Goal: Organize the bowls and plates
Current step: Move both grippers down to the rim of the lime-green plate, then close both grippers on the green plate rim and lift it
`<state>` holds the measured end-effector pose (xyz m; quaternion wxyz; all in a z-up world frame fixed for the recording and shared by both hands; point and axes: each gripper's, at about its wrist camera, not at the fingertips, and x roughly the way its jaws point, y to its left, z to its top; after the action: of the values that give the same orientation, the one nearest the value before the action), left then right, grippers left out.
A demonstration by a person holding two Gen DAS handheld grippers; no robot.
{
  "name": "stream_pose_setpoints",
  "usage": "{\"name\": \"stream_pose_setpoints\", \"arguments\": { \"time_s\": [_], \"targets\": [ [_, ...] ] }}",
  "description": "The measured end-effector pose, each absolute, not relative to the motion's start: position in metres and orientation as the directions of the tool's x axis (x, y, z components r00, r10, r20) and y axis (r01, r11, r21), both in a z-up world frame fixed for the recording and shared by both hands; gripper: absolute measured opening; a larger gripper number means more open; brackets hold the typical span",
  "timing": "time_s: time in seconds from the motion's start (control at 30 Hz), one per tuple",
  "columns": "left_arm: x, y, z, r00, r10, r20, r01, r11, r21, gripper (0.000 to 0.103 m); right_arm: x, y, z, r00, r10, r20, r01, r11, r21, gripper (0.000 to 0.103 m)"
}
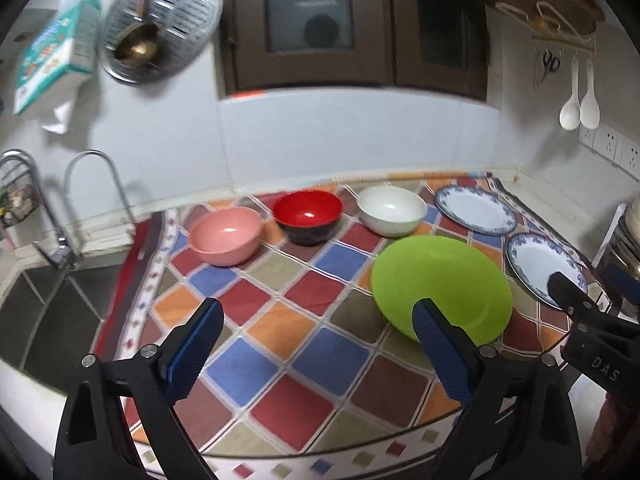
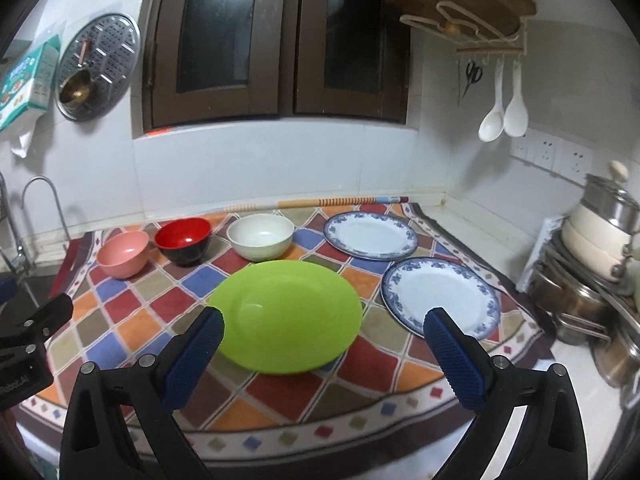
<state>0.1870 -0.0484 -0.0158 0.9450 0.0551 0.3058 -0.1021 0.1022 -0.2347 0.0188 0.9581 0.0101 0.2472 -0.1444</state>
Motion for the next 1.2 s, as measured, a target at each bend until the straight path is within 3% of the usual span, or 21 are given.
{"name": "stream_pose_setpoints", "arguments": {
  "time_s": [0.5, 0.77, 1.2],
  "targets": [
    [0.291, -0.118, -0.072, 0.607, -0.155, -0.780, 0.307, 0.950, 0.050, 0.073, 0.209, -0.301, -0.029, 0.744, -0.194, -0.639, 0.252, 0.968, -0.001, 0.087],
    [0.327, -0.137, -0.099, 0.544, -0.133, -0.828, 0.349, 0.934, 0.080, 0.068, 0.256, -0.320, -0.056, 0.676, -0.162, -0.719, 0.256, 0.966, 0.023, 0.075],
    [0.352, -0.152, -0.130, 0.458, -0.164, -0.874, 0.376, 0.926, 0.023, 0.054, 0.281, -0.333, -0.094, 0.569, -0.100, -0.817, 0.274, 0.959, 0.074, 0.061]
  ]
}}
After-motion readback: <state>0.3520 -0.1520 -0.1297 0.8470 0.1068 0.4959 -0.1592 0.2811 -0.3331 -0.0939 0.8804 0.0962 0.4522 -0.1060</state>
